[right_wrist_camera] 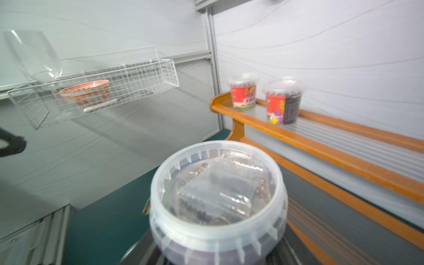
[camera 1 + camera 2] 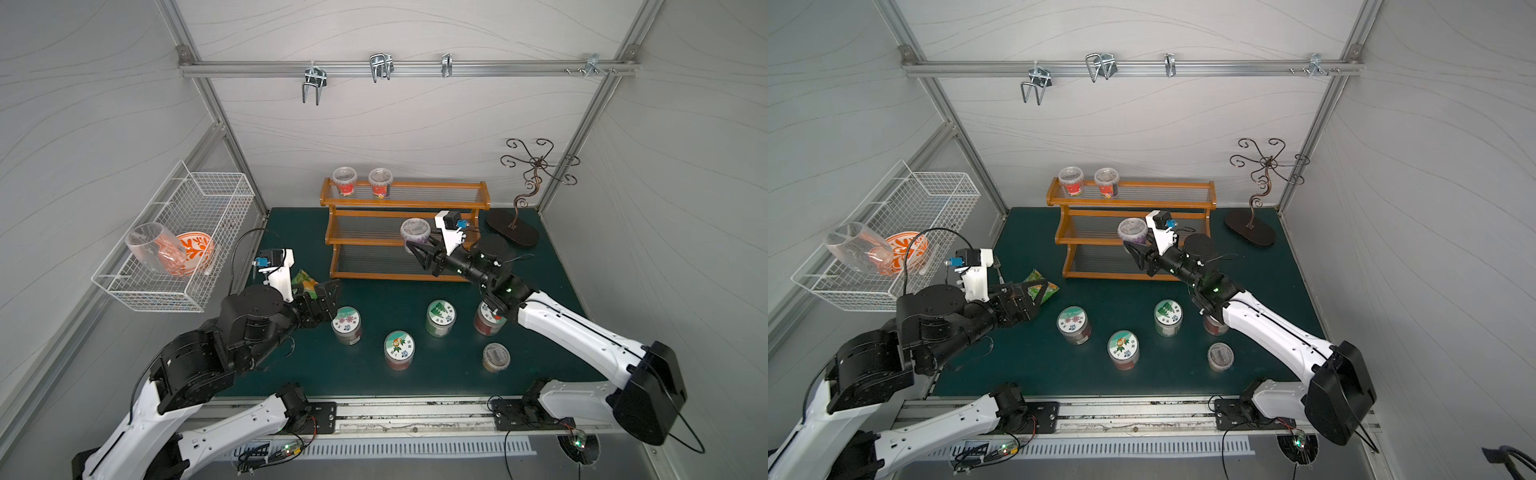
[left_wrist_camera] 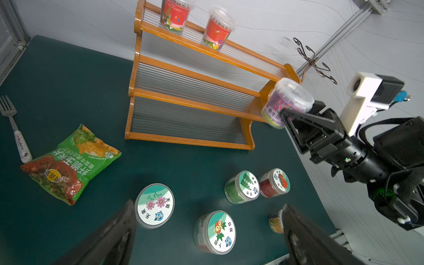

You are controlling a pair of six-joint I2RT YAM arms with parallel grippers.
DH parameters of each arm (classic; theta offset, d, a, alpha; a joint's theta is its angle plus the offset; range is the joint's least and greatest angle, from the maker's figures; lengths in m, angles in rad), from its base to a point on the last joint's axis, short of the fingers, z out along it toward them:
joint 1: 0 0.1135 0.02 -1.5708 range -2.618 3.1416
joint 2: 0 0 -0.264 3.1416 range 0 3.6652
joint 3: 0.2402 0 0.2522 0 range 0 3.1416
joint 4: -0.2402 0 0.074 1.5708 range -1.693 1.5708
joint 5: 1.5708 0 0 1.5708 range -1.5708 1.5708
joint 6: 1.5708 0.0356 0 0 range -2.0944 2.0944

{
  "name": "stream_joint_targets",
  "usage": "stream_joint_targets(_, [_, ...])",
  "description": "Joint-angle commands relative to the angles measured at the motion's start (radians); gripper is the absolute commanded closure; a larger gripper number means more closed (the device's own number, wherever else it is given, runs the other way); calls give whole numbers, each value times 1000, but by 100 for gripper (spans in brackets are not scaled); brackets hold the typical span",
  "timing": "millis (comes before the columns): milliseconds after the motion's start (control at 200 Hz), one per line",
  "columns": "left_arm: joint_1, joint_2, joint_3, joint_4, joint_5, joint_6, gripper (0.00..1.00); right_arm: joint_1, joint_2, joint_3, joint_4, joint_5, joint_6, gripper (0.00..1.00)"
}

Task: Place the seed container on the shelf
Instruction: Place the seed jar on the shelf.

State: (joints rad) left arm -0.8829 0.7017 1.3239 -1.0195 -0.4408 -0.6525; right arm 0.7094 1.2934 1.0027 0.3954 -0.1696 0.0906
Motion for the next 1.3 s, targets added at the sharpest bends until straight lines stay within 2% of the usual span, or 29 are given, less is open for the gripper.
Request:
stream_joint_targets(0, [4, -22, -6, 48, -40, 16, 0, -42, 54, 59, 77, -25, 15, 41])
stream_joint_targets(365, [5, -58, -68, 92, -58, 53, 0, -120, 278, 237, 167, -9, 59, 41])
stream_joint_targets(545, [4, -62, -72, 109, -62, 81, 0, -130, 365, 306, 177, 21, 13, 41])
stream_joint_targets(890, [5, -100, -131, 141, -100, 103, 0, -144, 489, 416, 157, 48, -59, 41])
stream_joint_targets(1295, [5, -81, -142, 154, -117, 113, 0, -179, 551, 486, 124, 63, -78, 41])
